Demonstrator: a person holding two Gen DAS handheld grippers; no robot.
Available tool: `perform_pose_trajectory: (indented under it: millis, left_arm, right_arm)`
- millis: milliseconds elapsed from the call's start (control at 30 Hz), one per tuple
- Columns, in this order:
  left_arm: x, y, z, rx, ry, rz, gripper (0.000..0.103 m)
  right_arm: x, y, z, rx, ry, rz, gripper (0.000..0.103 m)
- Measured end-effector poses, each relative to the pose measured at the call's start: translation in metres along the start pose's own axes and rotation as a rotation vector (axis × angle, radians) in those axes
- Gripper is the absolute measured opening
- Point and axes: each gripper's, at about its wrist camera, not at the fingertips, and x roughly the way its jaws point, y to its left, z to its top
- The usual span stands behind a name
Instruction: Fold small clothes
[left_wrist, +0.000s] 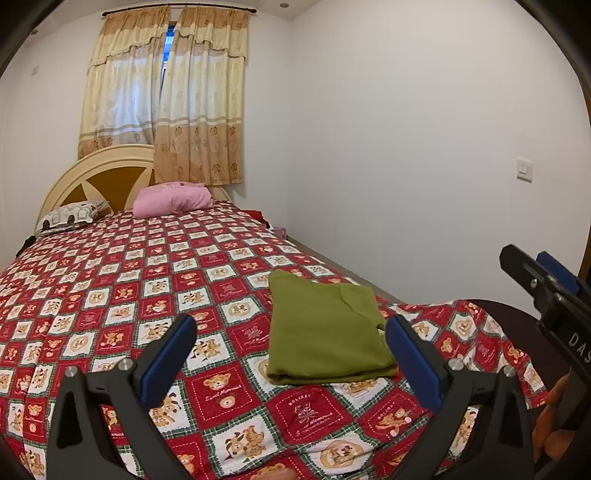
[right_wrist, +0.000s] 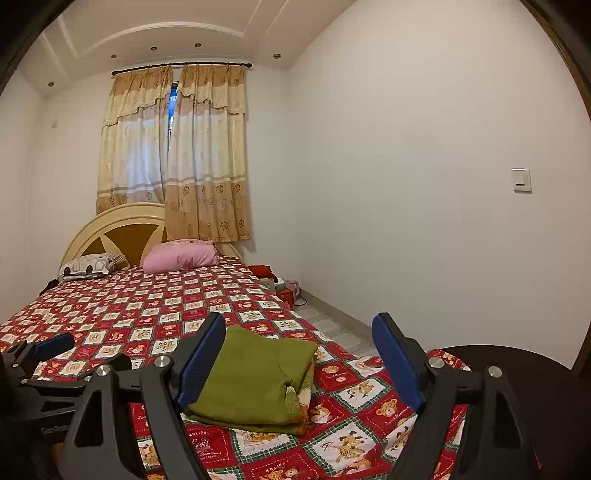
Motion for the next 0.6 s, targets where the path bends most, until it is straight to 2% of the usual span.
perform_pose_trajectory:
  millis: [600]
  left_arm:
    - [0.0020, 0.0030, -0.0014, 0.011, 0.008, 0.008, 0.103]
  right_arm:
    - [0.0026, -0.0016, 0.0001, 0.000, 0.003, -0.001, 0.082]
